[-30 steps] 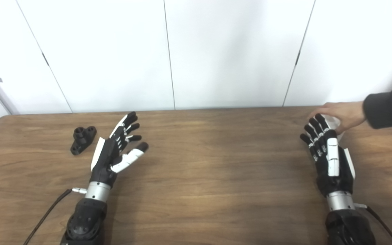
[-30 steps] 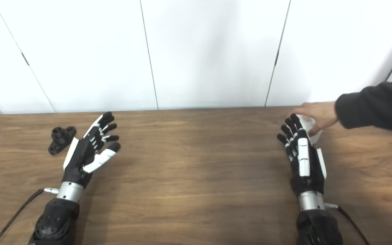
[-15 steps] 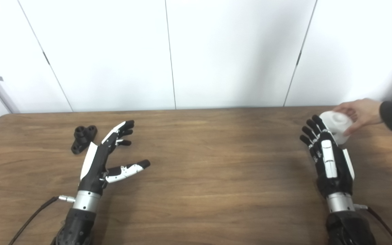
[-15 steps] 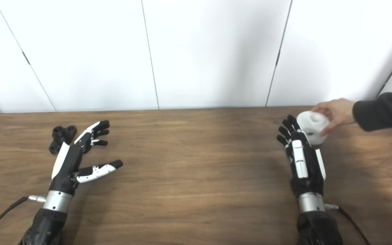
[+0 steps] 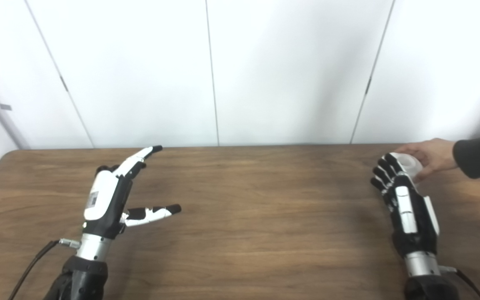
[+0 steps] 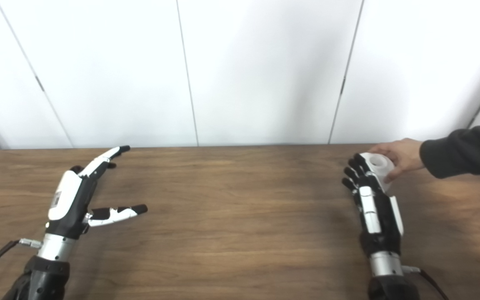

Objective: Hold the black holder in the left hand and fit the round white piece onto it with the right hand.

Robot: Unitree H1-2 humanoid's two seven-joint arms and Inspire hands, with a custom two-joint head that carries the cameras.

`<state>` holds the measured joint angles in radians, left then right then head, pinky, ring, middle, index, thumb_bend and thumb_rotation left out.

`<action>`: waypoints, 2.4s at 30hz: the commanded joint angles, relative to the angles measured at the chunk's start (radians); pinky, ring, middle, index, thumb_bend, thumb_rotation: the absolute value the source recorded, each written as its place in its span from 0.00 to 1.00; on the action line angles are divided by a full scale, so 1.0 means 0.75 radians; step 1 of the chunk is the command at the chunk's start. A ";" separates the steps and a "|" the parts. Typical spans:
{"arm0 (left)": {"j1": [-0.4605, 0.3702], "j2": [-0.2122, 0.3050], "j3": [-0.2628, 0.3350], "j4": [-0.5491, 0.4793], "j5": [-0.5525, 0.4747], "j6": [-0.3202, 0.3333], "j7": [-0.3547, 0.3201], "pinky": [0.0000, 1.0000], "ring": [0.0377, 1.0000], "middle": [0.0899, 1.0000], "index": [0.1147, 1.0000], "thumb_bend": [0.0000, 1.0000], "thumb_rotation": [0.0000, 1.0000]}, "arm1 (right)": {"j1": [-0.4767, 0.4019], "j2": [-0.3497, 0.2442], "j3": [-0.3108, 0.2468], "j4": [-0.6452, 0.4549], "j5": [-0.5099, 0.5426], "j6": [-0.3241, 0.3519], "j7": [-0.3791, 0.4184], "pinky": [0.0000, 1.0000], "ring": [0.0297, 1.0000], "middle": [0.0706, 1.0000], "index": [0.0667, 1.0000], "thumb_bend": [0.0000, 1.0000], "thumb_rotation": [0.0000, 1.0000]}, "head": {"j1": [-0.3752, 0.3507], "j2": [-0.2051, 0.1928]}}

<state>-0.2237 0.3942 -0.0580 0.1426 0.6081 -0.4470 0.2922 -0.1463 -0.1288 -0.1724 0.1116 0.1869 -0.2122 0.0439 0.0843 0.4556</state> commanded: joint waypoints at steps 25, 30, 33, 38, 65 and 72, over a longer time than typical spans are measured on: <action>-0.032 0.030 0.141 0.141 0.307 0.242 0.473 1.00 0.99 0.97 0.97 0.97 0.39 | 0.018 -0.010 0.004 0.138 0.031 -0.120 0.054 0.86 0.88 0.89 0.87 0.42 0.78 | 0.067 -0.008; -0.054 0.034 0.156 0.171 0.233 0.309 0.407 1.00 0.99 0.99 0.98 1.00 0.40 | 0.019 -0.016 0.001 0.149 0.045 -0.131 0.067 0.85 0.89 0.89 0.88 0.39 0.77 | 0.100 -0.008; -0.068 0.031 0.165 0.197 0.178 0.334 0.382 1.00 1.00 0.99 0.98 1.00 0.38 | 0.020 -0.020 -0.005 0.149 0.051 -0.124 0.069 0.85 0.88 0.89 0.88 0.38 0.78 | 0.123 -0.010; -0.099 0.026 0.194 0.272 0.061 0.378 0.339 0.97 0.99 0.97 0.98 1.00 0.38 | 0.019 -0.031 -0.012 0.162 0.082 -0.130 0.087 0.84 0.88 0.88 0.87 0.36 0.78 | 0.160 -0.010; -0.176 0.115 0.189 0.473 -0.255 0.509 0.003 0.84 0.92 0.96 0.91 1.00 0.36 | 0.052 -0.060 -0.014 0.054 0.116 -0.065 0.095 0.84 0.88 0.88 0.87 0.33 0.80 | 0.214 0.033; -0.172 0.131 0.158 0.446 -0.264 0.607 -0.090 0.84 0.93 0.96 0.91 1.00 0.37 | 0.054 -0.062 -0.013 0.043 0.111 -0.044 0.093 0.84 0.88 0.88 0.87 0.33 0.81 | 0.220 0.044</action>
<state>-0.3293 0.4710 0.0681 0.4885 0.4170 -0.0112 0.2503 -0.1397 -0.1762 -0.1803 0.1322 0.2683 -0.2414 0.1056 0.2439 0.4832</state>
